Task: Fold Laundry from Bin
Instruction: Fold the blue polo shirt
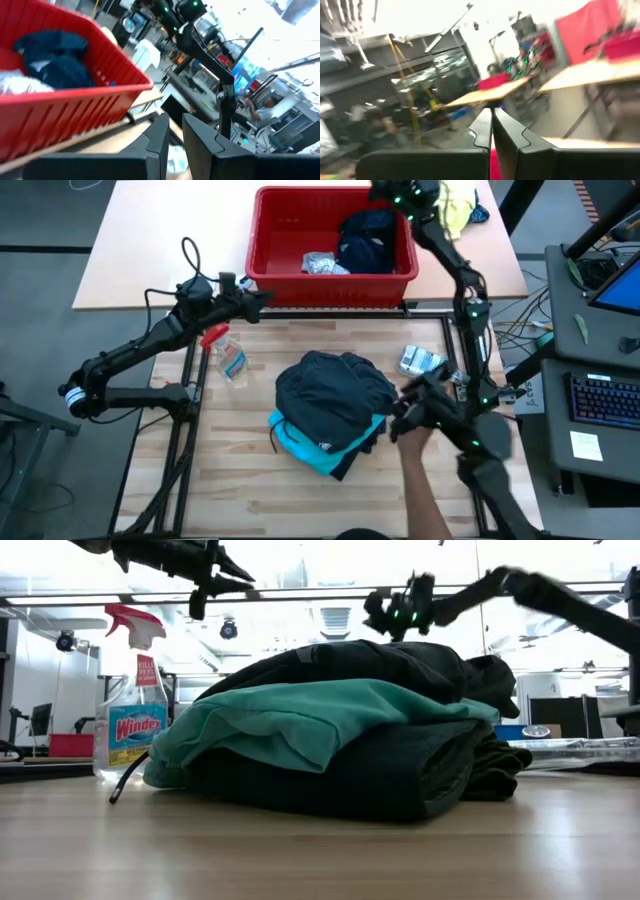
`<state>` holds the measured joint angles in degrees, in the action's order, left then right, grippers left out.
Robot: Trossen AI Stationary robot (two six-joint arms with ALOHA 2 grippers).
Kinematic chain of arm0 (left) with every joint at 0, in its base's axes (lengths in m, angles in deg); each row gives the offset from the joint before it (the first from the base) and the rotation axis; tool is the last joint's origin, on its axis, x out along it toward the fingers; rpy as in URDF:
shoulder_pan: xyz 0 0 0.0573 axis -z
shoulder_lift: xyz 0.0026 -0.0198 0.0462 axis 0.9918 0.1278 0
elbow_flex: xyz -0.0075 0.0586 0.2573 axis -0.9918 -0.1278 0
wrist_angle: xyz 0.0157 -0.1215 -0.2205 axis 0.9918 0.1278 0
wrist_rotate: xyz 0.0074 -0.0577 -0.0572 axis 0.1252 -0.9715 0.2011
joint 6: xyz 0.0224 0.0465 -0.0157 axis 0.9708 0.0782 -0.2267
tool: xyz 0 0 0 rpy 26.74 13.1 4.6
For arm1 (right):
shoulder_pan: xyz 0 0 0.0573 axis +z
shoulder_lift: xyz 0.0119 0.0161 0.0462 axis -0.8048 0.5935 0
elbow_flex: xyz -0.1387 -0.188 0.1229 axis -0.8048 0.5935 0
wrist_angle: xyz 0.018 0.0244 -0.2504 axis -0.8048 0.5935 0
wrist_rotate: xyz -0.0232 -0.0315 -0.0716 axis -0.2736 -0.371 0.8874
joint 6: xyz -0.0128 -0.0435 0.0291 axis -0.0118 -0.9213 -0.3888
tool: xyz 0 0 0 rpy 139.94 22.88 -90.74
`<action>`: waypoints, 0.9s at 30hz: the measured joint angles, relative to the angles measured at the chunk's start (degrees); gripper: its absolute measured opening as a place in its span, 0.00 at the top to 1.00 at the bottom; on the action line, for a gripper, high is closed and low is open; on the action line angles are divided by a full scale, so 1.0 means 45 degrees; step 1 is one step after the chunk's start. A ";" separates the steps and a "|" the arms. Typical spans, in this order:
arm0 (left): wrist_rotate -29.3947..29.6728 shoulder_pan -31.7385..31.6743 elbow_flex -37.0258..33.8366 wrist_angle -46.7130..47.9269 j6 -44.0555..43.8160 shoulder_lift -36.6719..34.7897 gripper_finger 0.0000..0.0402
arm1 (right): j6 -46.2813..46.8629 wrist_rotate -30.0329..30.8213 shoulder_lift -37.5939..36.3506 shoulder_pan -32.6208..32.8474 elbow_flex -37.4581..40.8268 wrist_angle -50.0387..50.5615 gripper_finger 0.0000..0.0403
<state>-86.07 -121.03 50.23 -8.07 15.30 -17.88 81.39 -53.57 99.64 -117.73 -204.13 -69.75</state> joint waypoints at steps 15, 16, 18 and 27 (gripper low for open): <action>-0.0015 0.0005 0.0000 -0.0158 0.0216 -0.0034 0.91 | -0.3978 0.3140 0.1708 -0.0031 0.0009 0.6932 0.98; -0.0015 0.0005 0.0000 -0.0162 0.0216 -0.0034 0.91 | -0.3896 0.2869 0.2220 -0.0031 0.0026 0.6982 0.98; -0.0019 0.0005 0.0000 -0.0158 0.0216 -0.0034 0.91 | -0.3619 0.2682 0.3093 -0.0026 0.0047 0.7078 0.98; -0.0010 0.0005 0.0000 -0.0168 -0.0246 -0.0039 0.91 | -0.4955 0.2965 0.3678 -0.0040 0.0028 0.7833 0.81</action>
<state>-86.12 -121.01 50.23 -8.82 14.20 -18.05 59.09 -40.22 116.19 -117.91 -204.01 -34.50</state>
